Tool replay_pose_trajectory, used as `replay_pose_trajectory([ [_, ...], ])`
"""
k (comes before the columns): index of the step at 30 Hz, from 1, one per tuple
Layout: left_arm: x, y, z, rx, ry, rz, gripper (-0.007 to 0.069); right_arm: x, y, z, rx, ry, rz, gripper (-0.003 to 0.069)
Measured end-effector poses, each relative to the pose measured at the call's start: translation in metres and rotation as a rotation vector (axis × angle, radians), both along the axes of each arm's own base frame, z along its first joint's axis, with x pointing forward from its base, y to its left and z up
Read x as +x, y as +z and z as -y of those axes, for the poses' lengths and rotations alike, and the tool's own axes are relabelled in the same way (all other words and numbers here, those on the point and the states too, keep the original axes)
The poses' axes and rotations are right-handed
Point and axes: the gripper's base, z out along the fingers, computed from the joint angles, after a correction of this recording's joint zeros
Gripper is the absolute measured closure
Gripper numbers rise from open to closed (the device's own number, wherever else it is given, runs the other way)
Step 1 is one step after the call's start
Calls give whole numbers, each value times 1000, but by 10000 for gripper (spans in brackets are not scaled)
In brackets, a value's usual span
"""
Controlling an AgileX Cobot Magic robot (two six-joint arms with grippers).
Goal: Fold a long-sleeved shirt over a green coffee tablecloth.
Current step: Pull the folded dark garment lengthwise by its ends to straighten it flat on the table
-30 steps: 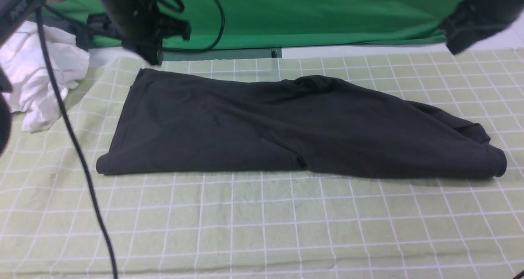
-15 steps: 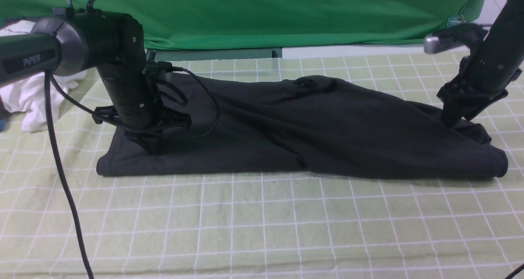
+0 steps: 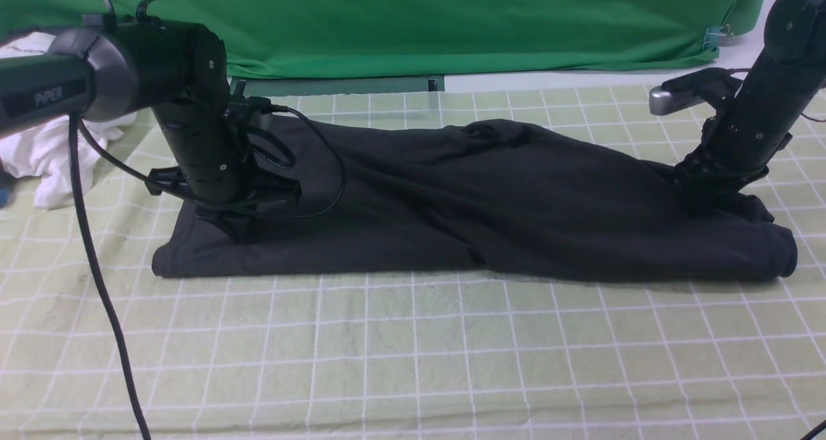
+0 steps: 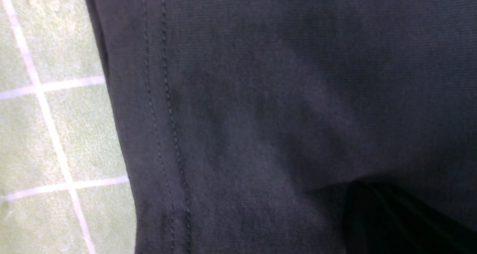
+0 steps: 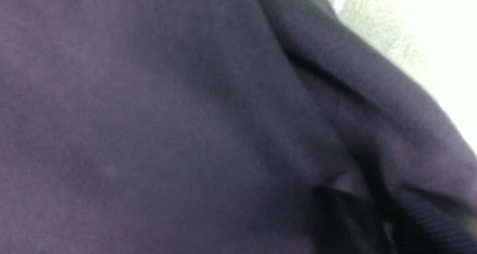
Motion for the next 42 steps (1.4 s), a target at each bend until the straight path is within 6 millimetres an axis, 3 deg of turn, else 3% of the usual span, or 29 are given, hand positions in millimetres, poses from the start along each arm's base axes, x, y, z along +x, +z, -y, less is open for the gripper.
replay_pose_trajectory([
  [1, 0, 0, 0, 0, 0, 0, 613, 0, 0, 0, 1, 0, -3, 586],
  [3, 0, 0, 0, 1, 0, 0, 613, -1, 1, 0, 2, 0, -2, 632],
  [8, 0, 0, 0, 1, 0, 0, 613, -3, 20, 0, -3, 3, 34, 652],
  [14, 0, 0, 0, 0, 0, 2, 613, -1, 57, 4, -35, 1, 190, 652],
  [17, 0, 0, 0, 0, 0, 2, 613, 2, 56, 5, -40, 5, 211, 652],
  [22, 0, 0, 0, 1, -2, 2, 613, 10, 38, 7, -63, 12, 223, 645],
  [25, -1, 0, 0, -4, 0, -1, 613, 14, 30, 10, -93, -3, 236, 603],
  [27, -1, 2, 0, 0, 0, 3, 613, 16, 29, 13, -119, -34, 243, 526],
  [30, -1, 6, 0, -1, 4, 12, 613, 16, 37, 17, -130, -117, 245, 391],
  [32, -3, 15, 0, -4, 5, 34, 613, 13, 55, 20, -132, -173, 241, 295],
  [33, -3, 16, 0, -4, 6, 36, 613, 13, 55, 20, -132, -178, 237, 295],
  [36, -10, 49, -2, -12, 7, 115, 613, -1, 89, 22, -129, -233, 219, 259],
  [37, -11, 51, -2, -13, 7, 120, 613, -1, 89, 22, -129, -233, 219, 259],
  [39, -21, 82, -3, -22, 12, 195, 613, -12, 101, 31, -124, -293, 173, 247],
  [42, -36, 103, -5, -31, 17, 243, 613, -18, 97, 51, -126, -380, 119, 211],
])
